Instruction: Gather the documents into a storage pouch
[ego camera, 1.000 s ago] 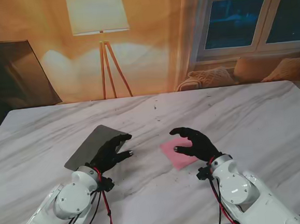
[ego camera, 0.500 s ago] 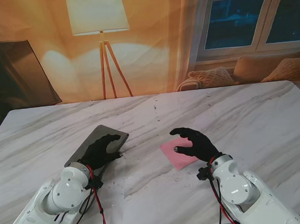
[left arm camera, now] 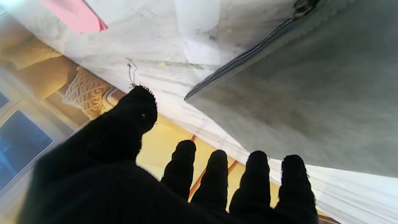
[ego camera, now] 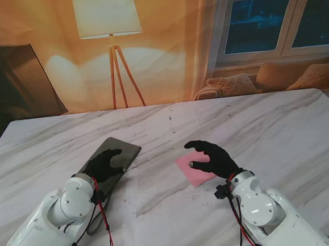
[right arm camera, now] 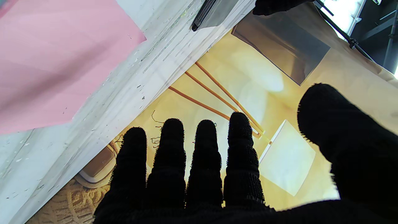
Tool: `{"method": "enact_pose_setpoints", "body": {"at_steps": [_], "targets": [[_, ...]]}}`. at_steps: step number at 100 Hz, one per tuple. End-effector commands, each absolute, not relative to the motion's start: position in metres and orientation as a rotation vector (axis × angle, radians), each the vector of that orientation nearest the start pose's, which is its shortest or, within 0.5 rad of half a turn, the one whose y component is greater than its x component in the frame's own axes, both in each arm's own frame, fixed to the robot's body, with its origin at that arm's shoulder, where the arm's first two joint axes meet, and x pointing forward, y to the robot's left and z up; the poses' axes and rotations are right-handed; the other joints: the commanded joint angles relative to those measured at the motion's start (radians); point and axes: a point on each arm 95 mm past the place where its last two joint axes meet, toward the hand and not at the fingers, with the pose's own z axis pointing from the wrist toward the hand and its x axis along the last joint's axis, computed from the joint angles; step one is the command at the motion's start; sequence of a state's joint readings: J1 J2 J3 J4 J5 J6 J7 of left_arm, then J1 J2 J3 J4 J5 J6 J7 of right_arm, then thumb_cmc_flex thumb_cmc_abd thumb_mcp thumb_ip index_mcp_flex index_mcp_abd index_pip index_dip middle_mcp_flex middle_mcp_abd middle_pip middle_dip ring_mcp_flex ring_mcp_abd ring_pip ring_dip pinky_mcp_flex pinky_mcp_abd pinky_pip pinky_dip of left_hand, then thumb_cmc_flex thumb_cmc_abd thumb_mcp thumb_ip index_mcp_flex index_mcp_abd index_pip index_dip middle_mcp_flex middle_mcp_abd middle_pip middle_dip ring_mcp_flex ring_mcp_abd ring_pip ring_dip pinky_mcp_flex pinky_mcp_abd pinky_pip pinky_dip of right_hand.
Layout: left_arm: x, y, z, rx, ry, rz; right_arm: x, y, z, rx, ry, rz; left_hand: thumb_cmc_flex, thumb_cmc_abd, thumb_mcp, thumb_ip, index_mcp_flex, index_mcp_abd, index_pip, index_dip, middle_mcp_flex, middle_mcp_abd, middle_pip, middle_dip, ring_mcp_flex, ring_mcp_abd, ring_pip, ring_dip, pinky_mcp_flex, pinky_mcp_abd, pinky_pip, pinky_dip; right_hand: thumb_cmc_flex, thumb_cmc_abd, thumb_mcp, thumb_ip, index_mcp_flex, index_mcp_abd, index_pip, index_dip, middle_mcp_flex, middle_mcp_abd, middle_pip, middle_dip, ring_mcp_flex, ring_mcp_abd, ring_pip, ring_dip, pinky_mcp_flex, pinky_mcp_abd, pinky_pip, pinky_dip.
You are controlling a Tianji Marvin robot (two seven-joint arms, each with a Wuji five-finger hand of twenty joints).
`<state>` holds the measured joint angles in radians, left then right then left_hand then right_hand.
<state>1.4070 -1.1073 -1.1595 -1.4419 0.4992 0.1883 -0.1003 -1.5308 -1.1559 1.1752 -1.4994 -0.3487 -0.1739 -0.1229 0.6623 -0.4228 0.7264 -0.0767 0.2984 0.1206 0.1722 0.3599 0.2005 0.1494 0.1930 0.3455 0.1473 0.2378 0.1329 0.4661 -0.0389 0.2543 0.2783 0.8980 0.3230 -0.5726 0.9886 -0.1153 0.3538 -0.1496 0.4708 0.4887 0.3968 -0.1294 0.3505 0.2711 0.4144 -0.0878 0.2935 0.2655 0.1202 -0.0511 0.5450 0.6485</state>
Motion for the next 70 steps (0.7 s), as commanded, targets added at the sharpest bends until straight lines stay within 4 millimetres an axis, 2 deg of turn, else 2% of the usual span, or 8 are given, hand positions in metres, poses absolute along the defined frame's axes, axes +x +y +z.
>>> {"method": "enact_pose_setpoints", "body": {"at_steps": [1, 31, 39, 47, 58, 65, 68, 70], "targets": [[0.448, 0.022, -0.347, -1.85, 1.294, -1.436, 0.406, 0.018, -0.337, -2.046, -1.268, -2.405, -0.03, -0.02, -0.023, 0.008, -0.051, -0.008, -0.021, -0.011, -0.04, 0.006, -0.029, -0.009, -0.042, 0.007, 0.014, 0.021, 0.007, -0.011, 0.018, 0.051, -0.018, 0.021, -0.013, -0.003, -0.018, -0.004, -0.012, 0.013, -0.042, -0.005, 0.003, -0.003, -0.019, -0.023, -0.007, -0.005, -0.01, -0.041, 0.004, 0.017], [0.461, 0.017, -0.358, -1.805, 1.362, -1.343, 0.405, 0.016, -0.336, -2.044, -1.261, -2.417, -0.028, -0.042, 0.026, 0.012, -0.168, 0.011, -0.081, -0.013, -0.067, 0.023, -0.079, 0.026, -0.052, 0.012, 0.076, 0.099, 0.007, -0.022, 0.046, 0.155, -0.018, 0.023, -0.016, -0.001, -0.017, -0.001, -0.013, 0.014, -0.043, -0.003, 0.004, -0.004, -0.018, -0.024, -0.008, -0.004, -0.009, -0.042, 0.004, 0.018], [0.464, 0.016, -0.36, -1.8, 1.396, -1.308, 0.405, 0.016, -0.336, -2.047, -1.262, -2.413, -0.024, -0.041, 0.064, 0.018, -0.172, 0.087, -0.154, -0.031, -0.079, 0.023, -0.106, 0.04, -0.07, 0.002, 0.077, 0.106, -0.016, -0.034, 0.016, 0.142, -0.019, 0.025, -0.016, -0.001, -0.017, -0.002, -0.013, 0.014, -0.042, -0.002, 0.004, -0.003, -0.018, -0.023, -0.007, -0.004, -0.009, -0.04, 0.004, 0.018], [0.466, 0.015, -0.362, -1.787, 1.423, -1.278, 0.405, 0.016, -0.336, -2.052, -1.262, -2.405, -0.018, -0.05, 0.096, 0.025, -0.167, 0.109, -0.183, -0.047, -0.091, 0.026, -0.127, 0.052, -0.081, -0.001, 0.088, 0.116, -0.023, -0.04, 0.012, 0.147, -0.019, 0.026, -0.017, -0.001, -0.016, -0.003, -0.013, 0.014, -0.043, -0.001, 0.004, -0.003, -0.017, -0.021, -0.007, -0.004, -0.008, -0.039, 0.004, 0.019], [0.469, 0.014, -0.366, -1.753, 1.454, -1.244, 0.404, 0.016, -0.335, -2.056, -1.263, -2.397, -0.022, -0.069, 0.135, 0.02, -0.165, 0.113, -0.181, -0.069, -0.098, 0.035, -0.142, 0.088, -0.09, 0.002, 0.15, 0.186, -0.024, -0.052, 0.084, 0.233, -0.019, 0.027, -0.018, -0.001, -0.016, -0.002, -0.013, 0.015, -0.043, 0.0, 0.004, -0.003, -0.017, -0.021, -0.008, -0.004, -0.008, -0.039, 0.005, 0.019], [0.471, 0.013, -0.368, -1.731, 1.472, -1.224, 0.404, 0.017, -0.335, -2.056, -1.264, -2.395, -0.029, -0.083, 0.147, 0.014, -0.165, 0.116, -0.18, -0.069, -0.099, 0.043, -0.138, 0.113, -0.097, 0.005, 0.212, 0.264, -0.055, -0.07, 0.21, 0.303, -0.019, 0.027, -0.019, -0.001, -0.016, -0.003, -0.013, 0.015, -0.042, 0.0, 0.005, -0.003, -0.016, -0.019, -0.007, -0.004, -0.007, -0.039, 0.005, 0.02], [0.471, 0.013, -0.369, -1.721, 1.477, -1.217, 0.404, 0.017, -0.335, -2.056, -1.264, -2.395, -0.032, -0.087, 0.15, 0.01, -0.165, 0.118, -0.179, -0.067, -0.099, 0.045, -0.134, 0.132, -0.097, 0.006, 0.229, 0.289, -0.064, -0.073, 0.266, 0.301, -0.019, 0.027, -0.019, -0.001, -0.015, -0.001, -0.013, 0.015, -0.042, 0.001, 0.005, -0.003, -0.016, -0.019, -0.008, -0.004, -0.007, -0.038, 0.005, 0.02], [0.472, 0.013, -0.369, -1.717, 1.481, -1.212, 0.404, 0.017, -0.335, -2.056, -1.264, -2.395, -0.038, -0.09, 0.147, 0.008, -0.165, 0.119, -0.179, -0.062, -0.099, 0.047, -0.135, 0.148, -0.095, 0.007, 0.241, 0.312, -0.065, -0.074, 0.312, 0.263, -0.019, 0.027, -0.019, 0.0, -0.015, -0.002, -0.013, 0.015, -0.043, 0.0, 0.005, -0.003, -0.016, -0.019, -0.008, -0.004, -0.007, -0.038, 0.005, 0.02]]}}
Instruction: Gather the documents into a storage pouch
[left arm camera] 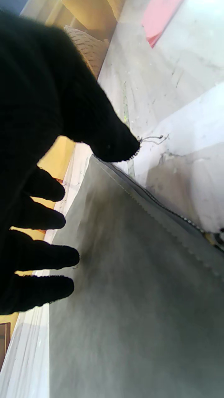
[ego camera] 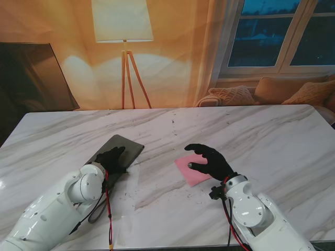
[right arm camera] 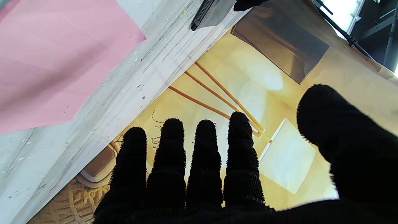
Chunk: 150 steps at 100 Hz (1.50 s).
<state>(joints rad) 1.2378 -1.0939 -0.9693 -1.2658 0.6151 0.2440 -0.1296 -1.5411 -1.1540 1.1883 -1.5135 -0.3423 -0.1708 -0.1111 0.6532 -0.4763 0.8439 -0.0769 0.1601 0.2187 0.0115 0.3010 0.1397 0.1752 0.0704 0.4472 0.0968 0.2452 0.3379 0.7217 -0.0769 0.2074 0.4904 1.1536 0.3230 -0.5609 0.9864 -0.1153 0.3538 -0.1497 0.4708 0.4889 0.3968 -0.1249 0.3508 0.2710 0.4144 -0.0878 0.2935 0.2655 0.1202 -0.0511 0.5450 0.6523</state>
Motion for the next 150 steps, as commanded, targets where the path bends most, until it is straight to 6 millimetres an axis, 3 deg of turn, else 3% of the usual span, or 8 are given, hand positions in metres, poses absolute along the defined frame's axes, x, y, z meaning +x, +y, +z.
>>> {"method": "enact_pose_setpoints", "body": {"at_steps": [1, 17, 43, 46, 68, 83, 105, 150], "targets": [[0.472, 0.012, -0.369, -1.715, 1.482, -1.21, 0.404, 0.017, -0.335, -2.056, -1.264, -2.395, -0.03, -0.036, 0.029, 0.007, -0.027, 0.021, -0.019, -0.003, -0.038, 0.022, -0.012, 0.05, -0.043, -0.001, 0.04, 0.061, -0.024, -0.029, 0.109, 0.001, -0.019, 0.016, -0.017, 0.0, -0.014, -0.002, -0.013, 0.015, -0.043, -0.005, 0.004, -0.003, -0.016, -0.019, -0.007, -0.003, -0.007, -0.037, 0.005, 0.016], [0.475, 0.01, -0.373, -1.686, 1.497, -1.169, 0.404, 0.017, -0.335, -2.056, -1.263, -2.395, -0.065, -0.067, 0.01, -0.012, -0.028, 0.024, -0.008, 0.048, -0.027, 0.039, 0.043, 0.12, -0.045, 0.017, 0.159, 0.167, -0.013, -0.033, 0.264, -0.056, -0.019, 0.016, -0.017, 0.0, -0.014, -0.002, -0.013, 0.015, -0.042, -0.003, 0.005, -0.003, -0.013, -0.018, -0.005, -0.002, -0.006, -0.037, 0.006, 0.017], [0.481, 0.005, -0.382, -1.675, 1.521, -1.135, 0.404, 0.017, -0.335, -2.059, -1.261, -2.395, -0.035, -0.077, 0.055, -0.012, -0.031, 0.026, 0.001, 0.095, -0.006, 0.041, 0.132, 0.198, -0.006, 0.051, 0.292, 0.209, -0.007, -0.021, 0.454, -0.119, -0.018, 0.015, -0.017, 0.0, -0.014, 0.0, -0.013, 0.015, -0.042, -0.001, 0.008, -0.001, -0.012, -0.017, -0.004, 0.0, -0.006, -0.037, 0.006, 0.018], [0.481, 0.005, -0.383, -1.673, 1.525, -1.135, 0.404, 0.017, -0.335, -2.059, -1.262, -2.395, -0.027, -0.078, 0.072, -0.01, -0.031, 0.026, 0.001, 0.108, -0.003, 0.04, 0.152, 0.214, 0.001, 0.055, 0.327, 0.211, -0.009, -0.02, 0.51, -0.161, -0.018, 0.015, -0.017, 0.0, -0.014, 0.0, -0.013, 0.015, -0.042, -0.002, 0.008, -0.001, -0.012, -0.019, -0.004, 0.0, -0.006, -0.037, 0.006, 0.018], [0.482, 0.003, -0.386, -1.657, 1.569, -1.108, 0.404, 0.016, -0.335, -2.059, -1.261, -2.4, -0.037, -0.075, 0.069, -0.009, -0.031, 0.034, 0.001, 0.116, 0.007, 0.065, 0.253, 0.295, 0.037, 0.079, 0.44, 0.244, -0.013, -0.02, 0.674, -0.23, -0.019, 0.016, -0.017, 0.0, -0.014, 0.0, -0.013, 0.016, -0.042, 0.0, 0.011, 0.002, -0.01, -0.018, -0.002, 0.001, -0.006, -0.036, 0.007, 0.018], [0.483, 0.001, -0.39, -1.63, 1.594, -1.087, 0.405, 0.017, -0.335, -2.057, -1.26, -2.402, -0.05, -0.085, 0.061, -0.017, -0.033, 0.049, 0.011, 0.134, 0.008, 0.084, 0.357, 0.396, 0.064, 0.086, 0.531, 0.302, -0.013, -0.03, 0.76, -0.21, -0.019, 0.017, -0.017, 0.0, -0.014, 0.0, -0.012, 0.016, -0.043, 0.0, 0.012, 0.002, -0.009, -0.018, -0.001, 0.002, -0.004, -0.036, 0.008, 0.019], [0.482, -0.003, -0.394, -1.577, 1.595, -1.069, 0.404, 0.017, -0.335, -2.056, -1.261, -2.403, -0.03, -0.092, 0.116, -0.01, -0.021, 0.082, 0.054, 0.167, 0.011, 0.11, 0.537, 0.517, 0.175, 0.085, 0.707, 0.391, 0.108, -0.015, 0.814, -0.103, -0.019, 0.018, -0.018, 0.0, -0.014, -0.001, -0.012, 0.016, -0.043, -0.001, 0.013, 0.003, -0.007, -0.018, 0.002, 0.004, -0.003, -0.035, 0.012, 0.021], [0.48, -0.007, -0.405, -1.569, 1.589, -1.019, 0.405, 0.017, -0.335, -2.052, -1.264, -2.406, 0.086, -0.073, 0.279, 0.034, 0.042, 0.102, 0.155, 0.154, 0.07, 0.114, 0.703, 0.535, 0.279, 0.086, 0.778, 0.389, 0.221, 0.007, 0.834, -0.097, -0.019, 0.02, -0.018, 0.001, -0.014, 0.0, -0.011, 0.016, -0.042, 0.0, 0.014, 0.005, -0.006, -0.018, 0.004, 0.007, -0.003, -0.035, 0.016, 0.023]]}}
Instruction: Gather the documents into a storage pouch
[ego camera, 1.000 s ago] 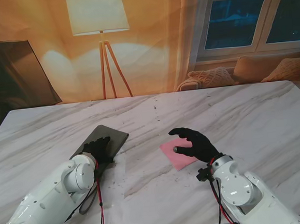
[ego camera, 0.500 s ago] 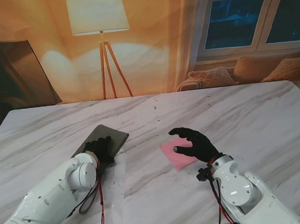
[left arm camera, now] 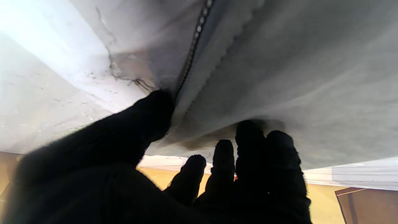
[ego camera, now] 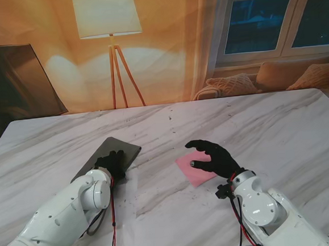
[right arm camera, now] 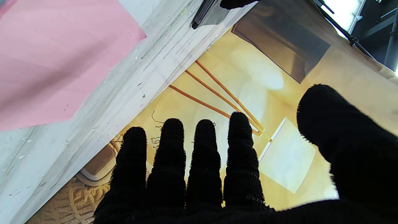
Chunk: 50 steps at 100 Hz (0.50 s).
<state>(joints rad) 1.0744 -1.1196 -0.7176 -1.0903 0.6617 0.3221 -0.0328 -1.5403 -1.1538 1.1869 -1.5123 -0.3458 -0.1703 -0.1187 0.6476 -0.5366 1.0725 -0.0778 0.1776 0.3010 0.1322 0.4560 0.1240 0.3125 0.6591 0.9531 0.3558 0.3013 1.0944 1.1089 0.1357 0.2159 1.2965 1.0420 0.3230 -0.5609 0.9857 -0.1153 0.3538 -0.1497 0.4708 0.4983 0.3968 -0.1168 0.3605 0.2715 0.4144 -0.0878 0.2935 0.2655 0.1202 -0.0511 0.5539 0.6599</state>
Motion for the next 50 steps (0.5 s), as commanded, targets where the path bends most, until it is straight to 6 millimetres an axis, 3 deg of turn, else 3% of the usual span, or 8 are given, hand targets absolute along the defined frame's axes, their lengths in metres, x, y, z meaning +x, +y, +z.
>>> {"method": "enact_pose_setpoints", "body": {"at_steps": [1, 13, 24, 33, 43, 50], "targets": [[0.4798, -0.0066, -0.4052, -1.568, 1.588, -1.018, 0.4046, 0.0171, -0.3353, -2.052, -1.264, -2.406, 0.094, -0.012, 0.053, 0.036, 0.026, 0.019, 0.037, -0.002, 0.087, -0.024, 0.114, 0.029, 0.021, 0.03, 0.021, 0.001, 0.008, -0.002, 0.027, 0.013, -0.018, 0.02, -0.017, 0.001, -0.014, 0.0, -0.011, 0.007, -0.043, -0.009, 0.004, 0.004, -0.006, -0.018, 0.004, 0.007, -0.003, -0.035, 0.007, 0.015], [0.4794, -0.0065, -0.4054, -1.555, 1.584, -1.011, 0.4046, 0.0171, -0.3353, -2.051, -1.265, -2.407, 0.122, -0.003, 0.069, 0.039, 0.035, 0.009, 0.099, -0.009, 0.11, -0.029, 0.122, 0.018, 0.035, 0.03, 0.013, -0.013, 0.023, 0.0, 0.027, -0.011, -0.019, 0.022, -0.017, 0.001, -0.014, -0.001, -0.011, 0.007, -0.043, -0.009, 0.004, 0.004, -0.006, -0.017, 0.004, 0.007, -0.003, -0.035, 0.008, 0.016], [0.4798, -0.0077, -0.4064, -1.558, 1.548, -1.02, 0.4045, 0.0171, -0.3353, -2.051, -1.264, -2.407, 0.204, -0.038, 0.061, -0.028, 0.065, -0.011, 0.193, -0.031, 0.147, -0.031, 0.119, -0.002, 0.066, 0.06, -0.02, -0.01, 0.033, 0.017, 0.031, -0.036, -0.02, 0.025, -0.018, 0.001, -0.011, -0.002, -0.01, 0.007, -0.042, -0.008, 0.004, 0.005, -0.006, -0.017, 0.004, 0.007, -0.004, -0.035, 0.008, 0.016], [0.4805, -0.0076, -0.4067, -1.553, 1.538, -1.023, 0.4044, 0.0171, -0.3353, -2.053, -1.261, -2.407, 0.243, -0.053, 0.056, -0.056, 0.092, -0.026, 0.245, -0.038, 0.177, -0.033, 0.117, -0.014, 0.092, 0.073, -0.043, -0.014, 0.054, 0.024, 0.036, -0.048, -0.021, 0.027, -0.019, 0.002, -0.009, -0.002, -0.01, 0.007, -0.043, -0.008, 0.004, 0.005, -0.006, -0.017, 0.004, 0.007, -0.004, -0.035, 0.008, 0.016], [0.4819, -0.0076, -0.4067, -1.555, 1.51, -1.042, 0.4043, 0.0173, -0.3353, -2.055, -1.26, -2.405, 0.319, -0.082, 0.045, -0.108, 0.138, -0.043, 0.316, -0.048, 0.211, -0.029, 0.116, -0.032, 0.134, 0.1, -0.081, -0.017, 0.079, 0.037, 0.044, -0.07, -0.023, 0.029, -0.021, 0.002, -0.008, -0.003, -0.01, 0.007, -0.042, -0.009, 0.004, 0.005, -0.006, -0.017, 0.004, 0.007, -0.004, -0.035, 0.008, 0.016], [0.4825, -0.0071, -0.4064, -1.558, 1.499, -1.047, 0.4042, 0.0176, -0.3353, -2.056, -1.26, -2.403, 0.364, -0.092, 0.029, -0.133, 0.202, -0.058, 0.377, -0.045, 0.234, -0.025, 0.121, -0.003, 0.162, 0.112, -0.102, -0.014, 0.097, 0.041, 0.051, -0.084, -0.022, 0.03, -0.021, 0.002, -0.008, -0.003, -0.01, 0.007, -0.042, -0.007, 0.004, 0.005, -0.007, -0.017, 0.004, 0.007, -0.004, -0.035, 0.008, 0.016]]}}
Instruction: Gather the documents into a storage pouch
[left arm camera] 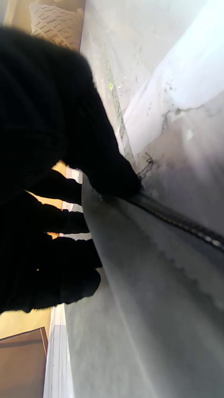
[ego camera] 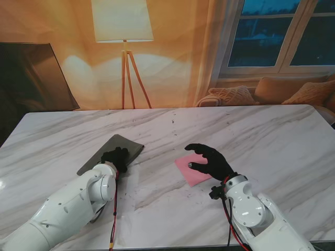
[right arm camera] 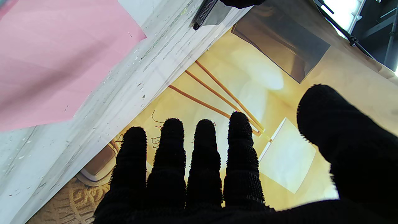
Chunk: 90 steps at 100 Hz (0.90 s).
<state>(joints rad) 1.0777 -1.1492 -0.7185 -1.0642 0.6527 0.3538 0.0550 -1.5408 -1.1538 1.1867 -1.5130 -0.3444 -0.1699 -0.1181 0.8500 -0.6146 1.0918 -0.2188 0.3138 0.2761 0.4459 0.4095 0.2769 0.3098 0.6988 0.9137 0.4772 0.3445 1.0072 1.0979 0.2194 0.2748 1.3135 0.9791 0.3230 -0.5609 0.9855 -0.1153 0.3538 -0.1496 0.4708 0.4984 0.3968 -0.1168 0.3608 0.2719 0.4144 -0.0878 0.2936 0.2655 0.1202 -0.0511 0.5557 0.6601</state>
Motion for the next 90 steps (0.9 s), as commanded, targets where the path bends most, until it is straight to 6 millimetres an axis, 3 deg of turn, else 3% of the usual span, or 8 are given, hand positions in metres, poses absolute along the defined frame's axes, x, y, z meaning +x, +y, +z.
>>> {"method": "enact_pose_setpoints", "body": {"at_steps": [1, 14, 28, 37, 43, 49, 62, 90], "targets": [[0.483, -0.007, -0.406, -1.558, 1.497, -1.048, 0.404, 0.018, -0.335, -2.056, -1.26, -2.403, 0.171, -0.012, 0.003, 0.003, 0.075, -0.034, 0.072, 0.0, 0.085, -0.021, 0.077, 0.052, 0.046, 0.07, -0.019, -0.003, 0.016, -0.018, 0.036, -0.024, -0.022, 0.03, -0.021, 0.002, -0.007, -0.003, -0.01, 0.007, -0.042, -0.008, 0.004, 0.005, -0.007, -0.018, 0.004, 0.007, -0.004, -0.036, 0.007, 0.016], [0.484, -0.007, -0.406, -1.553, 1.454, -1.072, 0.404, 0.018, -0.335, -2.056, -1.26, -2.4, 0.271, 0.017, -0.063, -0.034, 0.204, -0.085, 0.163, 0.01, 0.172, -0.011, 0.033, 0.152, 0.105, 0.098, -0.036, -0.003, 0.056, 0.002, 0.053, -0.068, -0.023, 0.031, -0.022, 0.002, -0.007, -0.003, -0.01, 0.007, -0.043, -0.008, 0.004, 0.004, -0.006, -0.018, 0.004, 0.007, -0.004, -0.036, 0.007, 0.016], [0.485, -0.007, -0.406, -1.556, 1.421, -1.094, 0.404, 0.018, -0.335, -2.056, -1.26, -2.4, 0.337, 0.061, -0.123, -0.04, 0.317, -0.111, 0.216, 0.016, 0.229, -0.008, 0.003, 0.189, 0.13, 0.112, -0.024, 0.003, 0.073, 0.017, 0.078, -0.115, -0.023, 0.033, -0.024, 0.003, -0.005, -0.003, -0.009, 0.007, -0.043, -0.008, 0.004, 0.005, -0.007, -0.018, 0.004, 0.007, -0.004, -0.035, 0.007, 0.016], [0.485, -0.006, -0.405, -1.547, 1.412, -1.102, 0.404, 0.018, -0.335, -2.056, -1.261, -2.4, 0.351, 0.076, -0.151, -0.034, 0.415, -0.107, 0.281, 0.032, 0.264, -0.006, -0.02, 0.218, 0.136, 0.119, 0.008, -0.007, 0.083, 0.02, 0.096, -0.097, -0.023, 0.033, -0.024, 0.003, -0.004, -0.002, -0.009, 0.007, -0.043, -0.009, 0.004, 0.005, -0.007, -0.017, 0.004, 0.007, -0.004, -0.036, 0.007, 0.016], [0.485, -0.006, -0.405, -1.537, 1.405, -1.109, 0.404, 0.018, -0.335, -2.056, -1.261, -2.399, 0.364, 0.079, -0.175, -0.038, 0.47, -0.111, 0.372, 0.014, 0.296, -0.008, -0.039, 0.248, 0.14, 0.125, 0.042, -0.02, 0.096, 0.024, 0.1, -0.04, -0.023, 0.034, -0.024, 0.003, -0.004, -0.003, -0.009, 0.007, -0.043, -0.008, 0.004, 0.005, -0.006, -0.018, 0.005, 0.008, -0.003, -0.036, 0.007, 0.016], [0.486, -0.005, -0.404, -1.519, 1.397, -1.117, 0.404, 0.018, -0.335, -2.057, -1.262, -2.398, 0.358, 0.085, -0.188, -0.04, 0.517, -0.123, 0.564, 0.056, 0.325, -0.009, -0.011, 0.256, 0.155, 0.125, 0.086, -0.028, 0.119, 0.034, 0.113, -0.008, -0.023, 0.034, -0.024, 0.003, -0.001, -0.003, -0.008, 0.007, -0.042, -0.009, 0.004, 0.005, -0.007, -0.017, 0.004, 0.008, -0.004, -0.035, 0.007, 0.016], [0.485, -0.005, -0.403, -1.493, 1.376, -1.136, 0.404, 0.019, -0.335, -2.058, -1.263, -2.391, 0.375, 0.105, -0.21, -0.05, 0.509, -0.116, 0.725, 0.155, 0.343, 0.002, 0.041, 0.264, 0.164, 0.124, 0.165, -0.037, 0.137, 0.047, 0.137, 0.037, -0.023, 0.035, -0.025, 0.003, 0.001, -0.003, -0.007, 0.007, -0.041, -0.009, 0.004, 0.005, -0.007, -0.018, 0.004, 0.007, -0.004, -0.037, 0.007, 0.016], [0.479, -0.012, -0.385, -1.475, 1.333, -1.22, 0.404, 0.02, -0.335, -2.06, -1.264, -2.386, 0.436, 0.149, -0.272, -0.043, 0.539, -0.098, 0.694, 0.435, 0.354, 0.009, 0.071, 0.269, 0.15, 0.141, 0.195, -0.023, 0.102, 0.054, 0.125, 0.126, -0.021, 0.034, -0.024, 0.004, 0.004, 0.003, -0.006, 0.007, -0.041, -0.003, 0.005, 0.006, -0.005, -0.015, 0.006, 0.008, -0.001, -0.056, 0.004, 0.013]]}}
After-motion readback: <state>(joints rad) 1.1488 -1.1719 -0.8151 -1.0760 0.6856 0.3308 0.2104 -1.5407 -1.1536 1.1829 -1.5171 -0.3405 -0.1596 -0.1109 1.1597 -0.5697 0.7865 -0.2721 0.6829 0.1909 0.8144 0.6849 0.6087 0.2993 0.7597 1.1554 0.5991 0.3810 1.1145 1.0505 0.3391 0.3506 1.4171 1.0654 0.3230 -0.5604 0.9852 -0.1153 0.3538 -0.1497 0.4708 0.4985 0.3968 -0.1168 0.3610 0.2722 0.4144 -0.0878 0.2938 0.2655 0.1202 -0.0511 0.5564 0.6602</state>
